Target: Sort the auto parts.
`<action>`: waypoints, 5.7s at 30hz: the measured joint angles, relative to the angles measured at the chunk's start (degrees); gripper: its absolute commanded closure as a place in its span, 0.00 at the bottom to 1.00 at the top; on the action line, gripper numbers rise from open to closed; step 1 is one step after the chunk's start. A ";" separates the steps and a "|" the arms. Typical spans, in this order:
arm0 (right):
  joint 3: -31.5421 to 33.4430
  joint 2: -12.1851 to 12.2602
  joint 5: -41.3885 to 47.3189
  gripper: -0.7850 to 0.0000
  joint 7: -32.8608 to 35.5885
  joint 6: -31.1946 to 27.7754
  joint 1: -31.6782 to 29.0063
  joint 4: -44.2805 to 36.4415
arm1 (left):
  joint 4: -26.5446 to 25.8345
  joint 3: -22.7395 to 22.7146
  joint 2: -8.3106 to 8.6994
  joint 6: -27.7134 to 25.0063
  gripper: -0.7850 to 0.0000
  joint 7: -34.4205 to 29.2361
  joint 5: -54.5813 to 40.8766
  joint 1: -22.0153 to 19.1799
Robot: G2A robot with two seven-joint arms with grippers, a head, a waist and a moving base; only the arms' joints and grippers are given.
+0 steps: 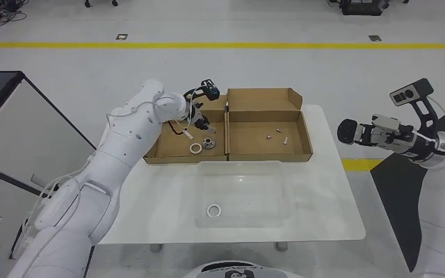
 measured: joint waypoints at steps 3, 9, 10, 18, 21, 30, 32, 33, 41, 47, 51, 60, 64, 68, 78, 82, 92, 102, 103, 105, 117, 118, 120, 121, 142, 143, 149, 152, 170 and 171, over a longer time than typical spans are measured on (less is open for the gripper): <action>0.00 0.00 0.00 0.00 0.00 0.00 0.00 0.00 | -10.47 -4.33 2.32 0.11 0.00 -4.17 -1.51 4.60; 0.00 0.00 0.00 0.00 0.00 0.00 0.00 0.00 | -31.13 -10.85 6.21 2.25 0.00 -13.70 -5.21 14.73; 0.00 0.00 0.00 0.00 0.00 0.00 0.00 0.00 | -34.41 -11.03 6.92 3.28 0.00 -14.61 -5.42 16.38; 0.00 0.00 0.00 0.00 0.00 0.00 0.00 0.00 | -48.71 -10.92 10.82 7.66 0.00 -18.87 -10.41 22.48; 0.00 0.00 0.00 0.00 0.00 0.00 0.00 0.00 | -51.59 -10.21 12.03 9.05 0.00 -20.26 -12.22 23.83; 0.00 0.00 0.00 0.00 0.00 0.00 0.00 0.00 | -53.56 -8.86 13.39 10.46 0.00 -21.65 -14.01 24.88; 0.00 0.00 0.00 0.00 0.00 0.00 0.00 0.00 | -53.55 -8.87 13.39 10.45 0.00 -21.64 -14.01 24.87; 0.00 0.00 0.00 0.00 0.00 0.00 0.00 0.00 | -53.55 -8.87 13.39 10.45 0.00 -21.64 -14.01 24.87; 0.00 0.00 0.00 0.00 0.00 0.00 0.00 0.00 | -54.87 -7.13 13.49 9.51 0.00 -20.71 -12.54 24.85; 0.00 0.00 0.00 0.00 0.00 0.00 0.00 0.00 | -56.54 5.62 14.21 9.72 0.00 -20.95 -10.28 18.26; 0.00 0.00 0.00 0.00 0.00 0.00 0.00 0.00 | -55.57 14.31 14.37 10.95 0.00 -22.17 -11.86 10.98; 0.00 0.00 0.00 0.00 0.00 0.00 0.00 0.00 | -51.33 30.17 13.48 11.67 0.00 -22.87 -16.07 -3.29; 0.00 0.00 0.00 0.00 0.00 0.00 0.00 0.00 | -49.50 33.40 12.87 11.59 0.24 -22.78 -17.56 -6.37; 0.00 0.00 0.00 0.00 0.00 0.00 0.00 0.00 | -47.85 35.68 12.24 11.52 0.23 -22.71 -18.37 -8.00; 0.00 0.00 0.00 0.00 0.00 0.00 0.00 0.00 | -45.85 36.15 10.42 12.96 0.33 -24.19 -15.56 -4.61; 0.00 0.00 0.00 0.00 0.00 0.00 0.00 0.00 | -45.30 36.15 9.79 14.09 0.37 -25.33 -14.08 -2.83; 0.00 0.00 0.00 0.00 0.00 0.00 0.00 0.00 | -43.12 36.15 8.00 15.65 0.44 -26.89 -11.44 0.66; 0.00 0.00 0.00 0.00 0.00 0.00 0.00 0.00 | -39.60 36.15 5.85 16.12 0.46 -27.38 -8.72 2.95; 0.00 0.00 0.00 0.00 0.00 0.00 0.00 0.00 | -39.28 36.15 5.66 16.31 0.47 -27.57 -8.65 3.12; 0.00 0.00 0.00 0.00 0.00 0.00 0.00 0.00 | -38.83 36.15 5.37 16.80 0.47 -28.07 -8.64 3.33; 0.00 0.00 0.00 0.00 0.00 0.00 0.00 0.00 | -37.95 36.15 5.15 17.45 0.50 -28.71 -8.98 3.03; 0.00 0.00 0.00 0.00 0.00 0.00 0.00 0.00 | -37.93 36.15 5.22 17.48 0.50 -28.74 -8.98 3.04; 0.00 0.00 0.00 0.00 0.00 0.00 0.00 0.00 | -37.95 36.15 5.37 17.55 0.50 -28.81 -9.01 3.09; 0.00 0.00 0.00 0.00 0.00 0.00 0.00 0.00 | -37.97 36.15 5.48 17.65 0.50 -28.92 -9.06 3.12; 0.00 0.00 0.00 0.00 0.00 0.00 0.00 0.00 | -36.09 36.15 6.21 17.45 0.51 -28.72 -7.51 4.78; 0.00 0.00 0.00 0.00 0.00 0.00 0.00 0.00 | -35.97 36.15 6.16 17.39 0.51 -28.66 -7.43 4.80; 0.00 0.00 0.00 0.00 0.00 0.00 0.00 0.00 | -35.41 36.15 6.00 17.05 0.54 -28.32 -7.51 4.58; 0.00 0.00 0.00 0.00 0.00 0.00 0.00 0.00 | -35.04 36.15 5.97 16.94 0.54 -28.21 -7.48 4.73; 0.00 0.00 0.00 0.00 0.00 0.00 0.00 0.00 | -33.90 36.15 5.43 15.34 0.57 -26.60 -7.35 5.00; 0.00 0.00 0.00 0.00 0.00 0.00 0.00 0.00 | -33.87 36.15 5.44 15.33 0.60 -26.59 -7.35 5.03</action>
